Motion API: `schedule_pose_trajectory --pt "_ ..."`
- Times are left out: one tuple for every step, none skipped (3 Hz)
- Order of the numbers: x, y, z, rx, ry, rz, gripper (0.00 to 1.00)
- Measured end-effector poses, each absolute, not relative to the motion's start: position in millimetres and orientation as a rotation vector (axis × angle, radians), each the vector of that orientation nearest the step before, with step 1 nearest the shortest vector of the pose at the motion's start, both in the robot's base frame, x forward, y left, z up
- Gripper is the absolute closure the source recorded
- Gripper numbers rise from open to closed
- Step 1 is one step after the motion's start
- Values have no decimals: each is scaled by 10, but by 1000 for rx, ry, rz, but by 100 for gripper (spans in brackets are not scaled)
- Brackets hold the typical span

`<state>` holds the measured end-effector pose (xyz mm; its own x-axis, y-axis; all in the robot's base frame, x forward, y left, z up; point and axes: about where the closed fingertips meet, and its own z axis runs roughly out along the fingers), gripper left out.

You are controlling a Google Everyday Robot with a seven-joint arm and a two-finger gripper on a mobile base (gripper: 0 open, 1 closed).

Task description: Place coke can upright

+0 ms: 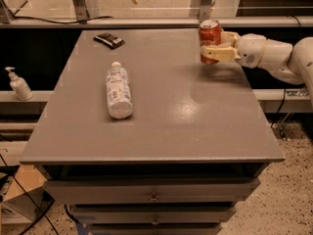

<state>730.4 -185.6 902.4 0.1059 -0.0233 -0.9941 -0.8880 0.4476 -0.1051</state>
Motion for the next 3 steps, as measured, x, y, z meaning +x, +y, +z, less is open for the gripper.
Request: schedule_pose_trajectory --pt "7301 -1886 8907 -902 1332 787 100" --pt "7285 -1881 8799 -886 1348 787 100" --pt "7270 -1884 8705 -867 1367 786 82"
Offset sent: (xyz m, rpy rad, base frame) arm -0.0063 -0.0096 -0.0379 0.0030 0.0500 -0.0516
